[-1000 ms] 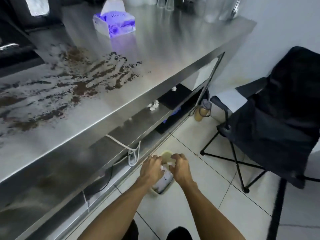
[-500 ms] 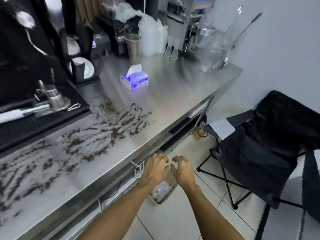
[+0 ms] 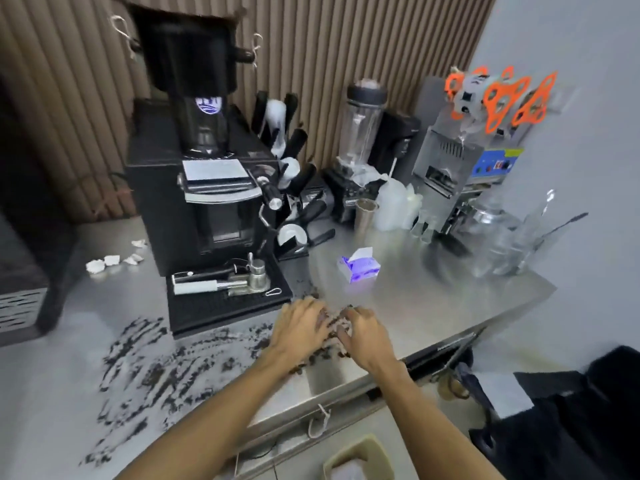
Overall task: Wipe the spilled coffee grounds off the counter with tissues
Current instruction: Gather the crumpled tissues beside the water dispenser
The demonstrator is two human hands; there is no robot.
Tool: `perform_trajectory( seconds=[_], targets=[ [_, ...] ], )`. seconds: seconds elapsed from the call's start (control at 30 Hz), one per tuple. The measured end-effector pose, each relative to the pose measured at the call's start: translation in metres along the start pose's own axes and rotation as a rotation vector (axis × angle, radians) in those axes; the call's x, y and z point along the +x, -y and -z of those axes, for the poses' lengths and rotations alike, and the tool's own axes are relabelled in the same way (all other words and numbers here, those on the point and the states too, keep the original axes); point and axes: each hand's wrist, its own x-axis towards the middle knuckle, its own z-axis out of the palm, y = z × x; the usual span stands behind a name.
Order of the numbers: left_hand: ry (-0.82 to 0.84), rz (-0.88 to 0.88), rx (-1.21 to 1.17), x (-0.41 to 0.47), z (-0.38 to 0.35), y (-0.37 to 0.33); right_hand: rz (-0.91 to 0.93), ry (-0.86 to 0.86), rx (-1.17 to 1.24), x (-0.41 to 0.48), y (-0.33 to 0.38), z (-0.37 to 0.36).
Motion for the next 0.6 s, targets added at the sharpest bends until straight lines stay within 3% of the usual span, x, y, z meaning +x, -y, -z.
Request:
perform_trajectory(
  seconds=[0.37,0.6],
  targets=[
    [-0.07,0.458,0.164,-0.086,0.115,0.262,0.441,0.236,0.088,0.086,0.268,-0.13],
    [-0.07,0.602,0.256,-0.077,0.16,0.374,0.512,0.297,0.09,0.154,0.377,-0.199]
  ],
)
